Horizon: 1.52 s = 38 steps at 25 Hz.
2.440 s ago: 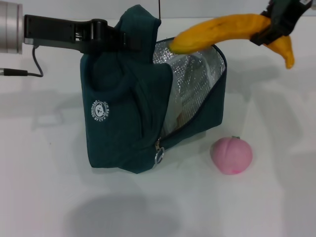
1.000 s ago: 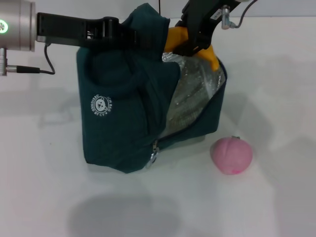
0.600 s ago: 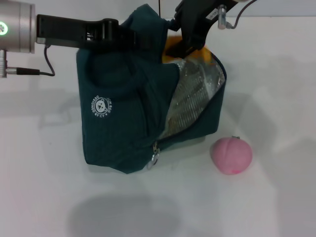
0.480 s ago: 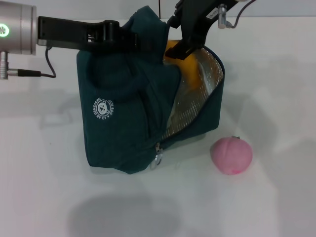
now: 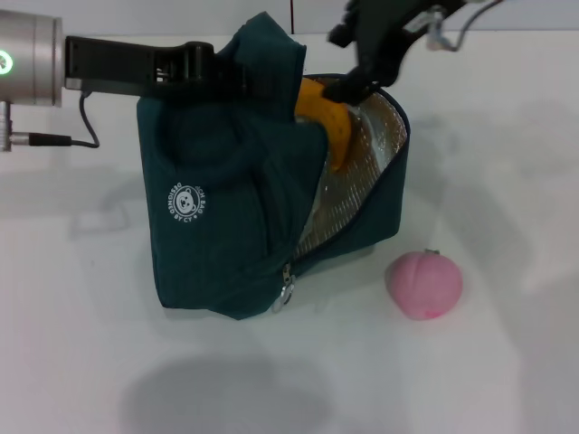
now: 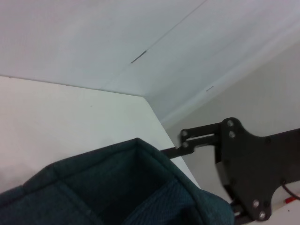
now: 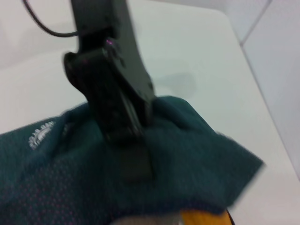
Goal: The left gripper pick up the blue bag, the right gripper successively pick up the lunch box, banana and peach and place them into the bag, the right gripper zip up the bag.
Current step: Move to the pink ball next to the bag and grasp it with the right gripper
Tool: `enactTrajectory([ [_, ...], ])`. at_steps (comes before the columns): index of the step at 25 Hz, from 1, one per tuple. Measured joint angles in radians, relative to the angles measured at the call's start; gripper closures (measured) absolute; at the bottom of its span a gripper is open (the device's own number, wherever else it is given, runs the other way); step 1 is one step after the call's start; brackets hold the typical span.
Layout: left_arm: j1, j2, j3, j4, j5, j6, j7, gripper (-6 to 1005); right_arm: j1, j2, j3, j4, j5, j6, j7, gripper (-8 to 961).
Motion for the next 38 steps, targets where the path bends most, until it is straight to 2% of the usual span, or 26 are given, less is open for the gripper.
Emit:
enactTrajectory([
  [2,0.002,0.000,0.000,0.000,-0.003,0.000,0.000,930,-0.030,-0.002,0.026,-0.049,-0.005,-0.029,0.019,318],
  [5,0.007,0.001,0.000,0.000,-0.007,0.000,0.000,930,-0.084,-0.004,0.120,-0.118,-0.005,-0.106,0.043,318],
  [10,0.010,0.001,0.000,-0.004,-0.008,0.000,0.001,929,-0.142,-0.005,0.289,-0.140,0.000,-0.246,0.080,317],
  [13,0.011,0.003,0.000,-0.013,-0.008,0.000,0.003,929,-0.184,-0.006,0.337,-0.133,0.007,-0.307,0.082,317],
  [18,0.013,0.008,0.000,-0.041,-0.009,0.001,0.012,929,-0.259,-0.006,0.334,-0.110,0.043,-0.349,0.087,317],
  [20,0.013,0.010,0.000,-0.049,-0.009,0.001,0.013,928,-0.263,-0.006,0.333,-0.088,0.044,-0.369,0.111,318],
  [24,0.013,0.011,0.001,-0.051,-0.009,0.001,0.015,928,-0.232,-0.012,0.332,-0.036,0.026,-0.418,0.187,318],
  [28,0.011,0.011,0.002,-0.051,-0.009,0.001,0.015,928,-0.195,-0.009,0.317,0.015,-0.024,-0.433,0.207,318],
  [32,0.009,0.009,0.003,-0.051,-0.008,0.001,0.014,927,-0.164,-0.006,0.258,0.091,-0.061,-0.411,0.210,318],
  [38,0.012,0.009,0.000,-0.051,-0.006,0.000,0.013,927,-0.164,-0.004,0.144,0.112,-0.062,-0.331,0.212,318],
])
